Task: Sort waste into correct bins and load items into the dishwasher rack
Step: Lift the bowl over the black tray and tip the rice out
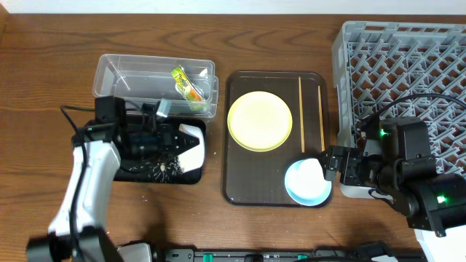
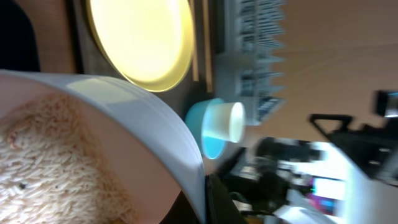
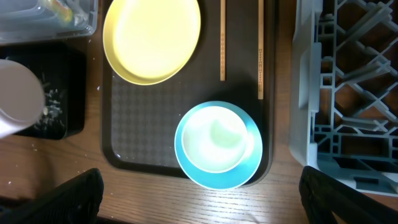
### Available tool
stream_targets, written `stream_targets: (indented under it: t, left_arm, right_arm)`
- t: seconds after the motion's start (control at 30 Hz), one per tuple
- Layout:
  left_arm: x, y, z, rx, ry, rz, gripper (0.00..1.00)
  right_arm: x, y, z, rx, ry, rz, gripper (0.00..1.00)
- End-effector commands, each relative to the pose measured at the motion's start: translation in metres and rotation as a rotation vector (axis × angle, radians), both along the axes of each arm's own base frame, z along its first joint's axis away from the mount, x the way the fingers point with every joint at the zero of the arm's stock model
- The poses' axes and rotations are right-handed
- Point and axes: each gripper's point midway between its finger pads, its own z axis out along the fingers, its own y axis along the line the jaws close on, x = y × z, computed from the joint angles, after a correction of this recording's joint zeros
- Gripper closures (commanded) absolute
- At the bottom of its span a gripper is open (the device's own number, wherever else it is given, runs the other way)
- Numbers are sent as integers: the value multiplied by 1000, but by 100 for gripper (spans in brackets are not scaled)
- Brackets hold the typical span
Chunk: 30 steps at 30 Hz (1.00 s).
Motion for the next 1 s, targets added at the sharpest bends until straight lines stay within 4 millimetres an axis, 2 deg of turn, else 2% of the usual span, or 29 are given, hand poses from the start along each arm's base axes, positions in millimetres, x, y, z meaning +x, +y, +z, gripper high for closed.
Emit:
stream_targets:
  t: [0.0, 0.1, 0.27, 0.5, 0.6, 0.7, 0.77, 0.8, 0.87, 0.9, 0.97]
  left_arm:
    - [10, 5, 25, -258, -93, 4, 95]
    - [21, 18, 27, -355, -101, 51, 94]
    - [29, 33, 18, -360, -79, 105, 93]
    - [29, 35, 17, -360, -71, 113, 94]
    - [31, 39, 3, -280, -60, 119, 94]
    - [27, 36, 12, -342, -20, 128, 93]
    - [28, 39, 0, -263, -42, 123, 94]
    - [29, 43, -6, -240, 2, 143, 94]
    - [25, 37, 18, -393, 29, 150, 94]
    - [24, 36, 19, -388, 18, 141, 94]
    - [29, 42, 1, -262, -32, 134, 94]
  right_arm:
    - [0, -2, -2, 4, 8, -20, 2]
    - [0, -2, -2, 4, 8, -20, 2]
    - [0, -2, -2, 4, 8, -20, 2]
    - [0, -2, -2, 4, 8, -20, 2]
    - [0, -2, -2, 4, 8, -20, 2]
    - [0, -2, -2, 4, 8, -20, 2]
    - [0, -2, -2, 4, 8, -20, 2]
    - [0, -2, -2, 4, 8, -20, 2]
    - [0, -3, -2, 4, 9, -20, 1]
    - [0, -3, -2, 4, 11, -20, 1]
    - [0, -3, -2, 4, 9, -20, 1]
